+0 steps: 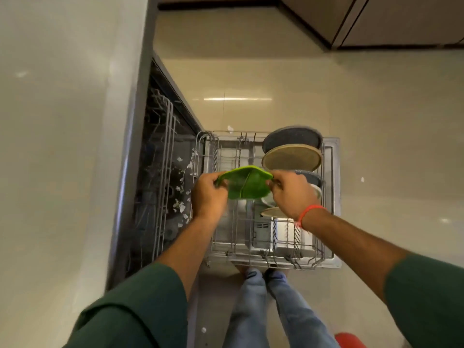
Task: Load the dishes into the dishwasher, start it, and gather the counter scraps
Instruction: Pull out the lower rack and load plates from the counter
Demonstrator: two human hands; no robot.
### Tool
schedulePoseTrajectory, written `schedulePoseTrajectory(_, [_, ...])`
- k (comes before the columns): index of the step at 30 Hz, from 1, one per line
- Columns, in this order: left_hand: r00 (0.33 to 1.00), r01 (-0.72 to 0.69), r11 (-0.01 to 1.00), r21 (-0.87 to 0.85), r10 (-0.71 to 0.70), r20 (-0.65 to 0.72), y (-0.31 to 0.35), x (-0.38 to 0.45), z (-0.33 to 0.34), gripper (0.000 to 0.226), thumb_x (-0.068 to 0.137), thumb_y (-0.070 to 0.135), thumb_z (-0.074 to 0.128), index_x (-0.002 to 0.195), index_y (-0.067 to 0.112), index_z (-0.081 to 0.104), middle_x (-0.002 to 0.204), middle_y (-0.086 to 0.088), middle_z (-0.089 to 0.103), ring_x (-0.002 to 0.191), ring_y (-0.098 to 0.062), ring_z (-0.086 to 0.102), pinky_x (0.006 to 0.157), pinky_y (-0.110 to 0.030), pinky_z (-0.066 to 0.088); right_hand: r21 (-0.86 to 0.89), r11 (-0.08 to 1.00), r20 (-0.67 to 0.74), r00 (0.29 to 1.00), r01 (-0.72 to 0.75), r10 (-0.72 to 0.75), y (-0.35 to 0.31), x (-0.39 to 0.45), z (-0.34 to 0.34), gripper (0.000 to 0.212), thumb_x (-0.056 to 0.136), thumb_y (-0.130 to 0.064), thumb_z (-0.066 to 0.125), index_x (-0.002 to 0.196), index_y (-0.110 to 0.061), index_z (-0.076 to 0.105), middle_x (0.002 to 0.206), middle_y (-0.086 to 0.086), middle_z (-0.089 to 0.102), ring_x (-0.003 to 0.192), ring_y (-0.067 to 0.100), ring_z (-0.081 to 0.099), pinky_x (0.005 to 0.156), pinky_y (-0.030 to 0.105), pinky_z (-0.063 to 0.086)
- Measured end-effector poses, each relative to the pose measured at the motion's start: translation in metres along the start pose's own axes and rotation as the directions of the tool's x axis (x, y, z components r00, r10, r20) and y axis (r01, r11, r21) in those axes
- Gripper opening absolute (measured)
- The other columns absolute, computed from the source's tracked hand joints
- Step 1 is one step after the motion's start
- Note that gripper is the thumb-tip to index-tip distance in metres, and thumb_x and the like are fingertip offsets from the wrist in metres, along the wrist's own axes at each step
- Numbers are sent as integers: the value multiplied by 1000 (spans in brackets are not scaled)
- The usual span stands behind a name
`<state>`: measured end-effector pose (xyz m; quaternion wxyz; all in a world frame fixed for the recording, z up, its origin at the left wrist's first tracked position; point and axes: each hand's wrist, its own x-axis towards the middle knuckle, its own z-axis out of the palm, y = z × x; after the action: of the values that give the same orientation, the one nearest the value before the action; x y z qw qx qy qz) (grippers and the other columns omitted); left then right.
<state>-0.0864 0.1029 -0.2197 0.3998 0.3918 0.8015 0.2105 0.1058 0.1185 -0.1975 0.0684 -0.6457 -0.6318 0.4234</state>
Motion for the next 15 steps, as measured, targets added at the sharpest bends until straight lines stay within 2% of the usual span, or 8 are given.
schedulePoseTrajectory(3, [999, 16, 998, 56, -13, -52, -19, 36, 16, 22, 95, 13, 65, 113, 19, 76, 98, -2, 75, 88, -19, 66, 67, -22, 44, -58, 998, -3, 1000, 27, -27, 10, 39, 23, 20, 96, -22, 57, 109, -26, 73, 92, 13, 74, 94, 41, 66, 74, 41, 51])
schedulePoseTrajectory(6, [997, 24, 992, 126, -14, -82, -35, 74, 30, 17, 93, 15, 66, 104, 21, 77, 91, -5, 75, 86, -23, 66, 71, -32, 53, -86, 995, 4, 998, 55, -55, 17, 77, 37, 25, 99, -25, 55, 117, -27, 72, 98, 14, 74, 95, 40, 67, 82, 46, 55])
schedulePoseTrajectory(9, [993, 45, 991, 123, -31, -117, -32, 109, 37, 18, 92, 11, 63, 90, 26, 74, 85, -1, 71, 85, -23, 67, 74, -36, 58, -96, 993, 1, 998, 68, -69, 14, 110, 43, 25, 99, -23, 54, 115, -25, 73, 99, 13, 74, 94, 37, 67, 83, 44, 55])
schedulePoseTrajectory(12, [981, 72, 993, 92, -54, -189, -26, 153, 44, 22, 91, 6, 59, 95, 20, 76, 92, -7, 74, 91, -26, 68, 84, -43, 60, -90, 993, -14, 997, 70, -72, 12, 149, 49, 28, 98, -19, 53, 118, -22, 73, 103, 14, 73, 99, 36, 66, 89, 43, 53])
schedulePoseTrajectory(15, [976, 71, 993, 99, -48, -213, -29, 187, 51, 25, 92, 3, 57, 97, 20, 74, 99, -9, 74, 99, -27, 68, 91, -41, 58, -87, 993, -20, 996, 85, -87, 13, 183, 60, 30, 98, -17, 52, 119, -19, 72, 109, 13, 73, 101, 32, 66, 89, 37, 52])
